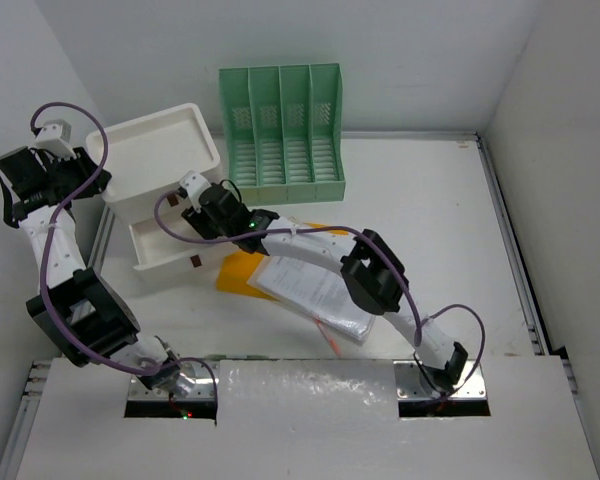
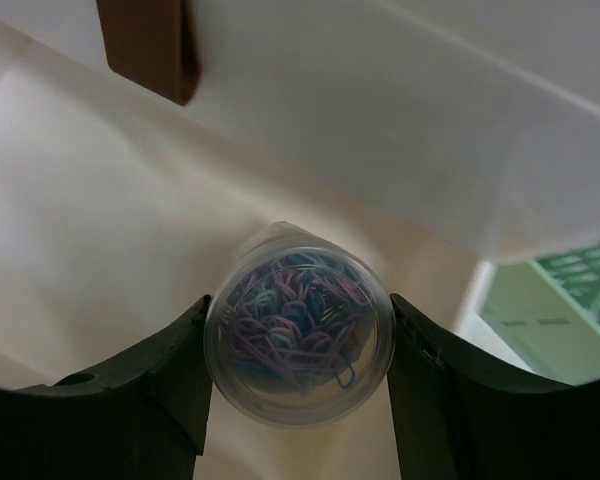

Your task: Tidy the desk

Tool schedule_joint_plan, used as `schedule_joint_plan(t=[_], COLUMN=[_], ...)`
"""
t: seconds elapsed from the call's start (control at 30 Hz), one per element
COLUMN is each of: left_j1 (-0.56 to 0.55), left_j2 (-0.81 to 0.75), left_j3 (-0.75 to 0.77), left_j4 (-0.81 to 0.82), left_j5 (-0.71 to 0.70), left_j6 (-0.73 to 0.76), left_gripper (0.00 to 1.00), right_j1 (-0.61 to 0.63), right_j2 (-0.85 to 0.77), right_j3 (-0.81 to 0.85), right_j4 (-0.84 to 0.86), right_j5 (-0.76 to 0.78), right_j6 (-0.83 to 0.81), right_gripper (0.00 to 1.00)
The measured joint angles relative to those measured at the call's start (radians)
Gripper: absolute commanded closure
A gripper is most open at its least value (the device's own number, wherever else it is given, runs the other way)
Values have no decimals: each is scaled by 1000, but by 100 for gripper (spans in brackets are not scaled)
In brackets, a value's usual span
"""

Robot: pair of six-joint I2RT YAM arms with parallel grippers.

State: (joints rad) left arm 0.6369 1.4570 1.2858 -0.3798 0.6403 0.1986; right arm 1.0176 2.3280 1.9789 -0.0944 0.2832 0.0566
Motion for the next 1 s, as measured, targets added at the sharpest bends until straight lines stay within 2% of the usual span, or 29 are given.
schedule_joint_plan(t=[0.07, 0.1, 0.2, 0.23, 0.53, 0.73, 0.77, 0.8, 0.83, 0.87, 0.9, 1.0], left_j1=[0, 0, 0, 0, 0, 0, 0, 1, 1, 1, 1, 1], left_j2=[0, 0, 0, 0, 2, 2, 3, 3, 3, 3, 3, 3], left_j3=[-1, -1, -3, -3, -4, -5, -5, -5, -5, -5, -5, -5], left_j4=[1, 2, 6, 6, 11, 13, 14, 14, 14, 14, 14, 14], left_j5=[2, 2, 4, 5, 5, 5, 5, 5, 5, 5, 5, 5], left_j6=[0, -1, -1, -1, -5, -10, -12, -13, -13, -13, -13, -13], left_gripper=[78, 78, 78, 78, 78, 78, 78, 78, 78, 78, 78, 78], right_j1=[-3, -2, 0, 0, 2, 76, 101, 121, 145, 163, 174, 173], right_j2=[43, 50, 51, 51, -51, -354, -413, -462, -496, -510, -509, -454], right_j3=[34, 44, 55, 56, -13, -328, -413, -489, -558, -611, -656, -750], right_j4=[3, 0, -10, -6, -9, 140, 216, 272, 332, 379, 433, 536], right_j5=[-23, -23, -31, -34, -101, -61, -52, -42, -35, -29, -26, -27], right_j6=[10, 18, 30, 35, -7, -55, -47, -34, -18, -4, 28, 109], right_gripper=[59, 37, 7, 3, 1, 1, 7, 20, 62, 85, 97, 100])
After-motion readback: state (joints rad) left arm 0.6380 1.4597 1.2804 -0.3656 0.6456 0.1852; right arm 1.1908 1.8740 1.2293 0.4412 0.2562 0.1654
